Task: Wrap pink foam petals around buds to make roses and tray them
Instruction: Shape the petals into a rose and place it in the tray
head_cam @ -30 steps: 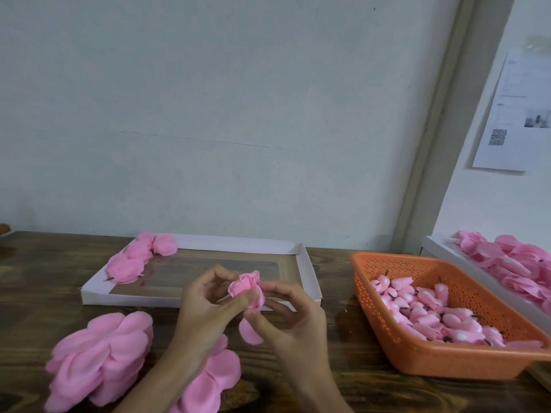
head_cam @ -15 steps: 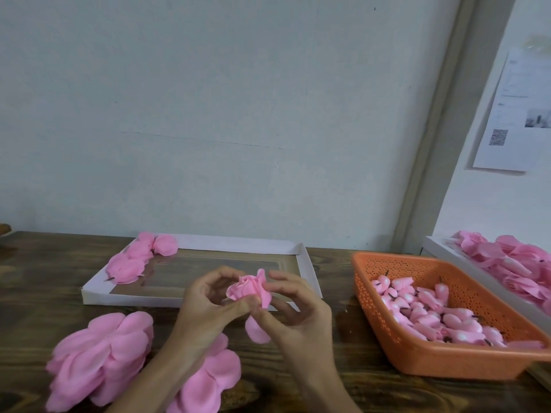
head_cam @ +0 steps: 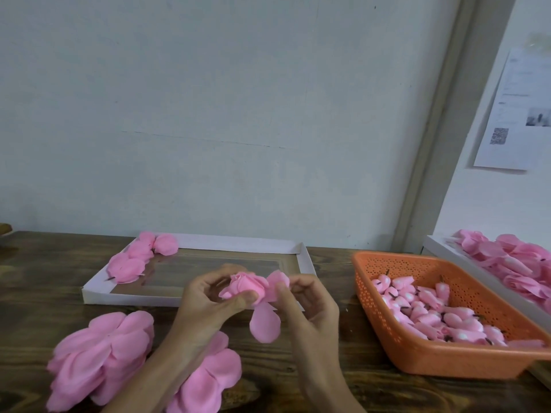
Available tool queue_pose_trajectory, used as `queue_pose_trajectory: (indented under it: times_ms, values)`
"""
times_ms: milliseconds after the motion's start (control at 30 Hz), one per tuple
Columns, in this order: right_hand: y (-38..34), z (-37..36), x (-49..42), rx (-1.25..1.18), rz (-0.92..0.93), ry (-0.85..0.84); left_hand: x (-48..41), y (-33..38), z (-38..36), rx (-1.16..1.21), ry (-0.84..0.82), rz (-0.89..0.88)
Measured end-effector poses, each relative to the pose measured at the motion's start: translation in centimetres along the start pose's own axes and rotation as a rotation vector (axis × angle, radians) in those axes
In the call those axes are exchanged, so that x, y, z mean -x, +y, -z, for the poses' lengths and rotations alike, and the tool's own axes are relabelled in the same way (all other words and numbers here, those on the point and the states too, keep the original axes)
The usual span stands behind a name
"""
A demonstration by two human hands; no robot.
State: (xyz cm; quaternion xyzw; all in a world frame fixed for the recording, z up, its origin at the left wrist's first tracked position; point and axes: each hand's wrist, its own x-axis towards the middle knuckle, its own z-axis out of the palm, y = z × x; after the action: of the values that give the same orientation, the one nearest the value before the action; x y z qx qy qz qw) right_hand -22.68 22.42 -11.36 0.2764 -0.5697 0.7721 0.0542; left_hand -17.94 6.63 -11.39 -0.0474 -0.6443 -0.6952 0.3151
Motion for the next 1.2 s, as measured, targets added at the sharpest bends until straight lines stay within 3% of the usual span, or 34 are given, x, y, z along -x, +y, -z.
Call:
queue_pose_trajectory:
  times_ms: [300, 433, 700, 867, 1000, 1100, 1200]
  values:
    - [0.2, 0.3, 0.1, 0.032, 0.115, -0.19, 0.0, -0.1, 0.1, -0.084, 0.011, -0.045]
    - [0.3, 0.4, 0.0, 0.034, 0.116, -0.291, -0.2, -0.4, 0.5, -0.056, 0.049, -0.028]
    - [0.5, 0.3, -0.2, 0.035, 0.045, -0.332, -0.5, -0.6, 1.1, -0.001, 0.051, -0.001]
    - [0.7, 0.2, -0.1, 0.096, -0.07, -0.275, -0.6, -1.0, 0.9, -0.018, 0.107, -0.014]
    - [0.9, 0.3, 0.0, 0.132, -0.383, -0.222, -0.7, -1.2, 0.8, -0.028, 0.201, -0.031]
    - [0.6, 0.8, -0.4, 0.041, -0.513, -0.191, -0.8, -0.9, 0.9, -0.035, 0.212, -0.053]
    - [0.3, 1.1, -0.7, -0.114, -0.519, -0.063, -0.7, -0.6, 0.8, -0.046, 0.185, -0.089]
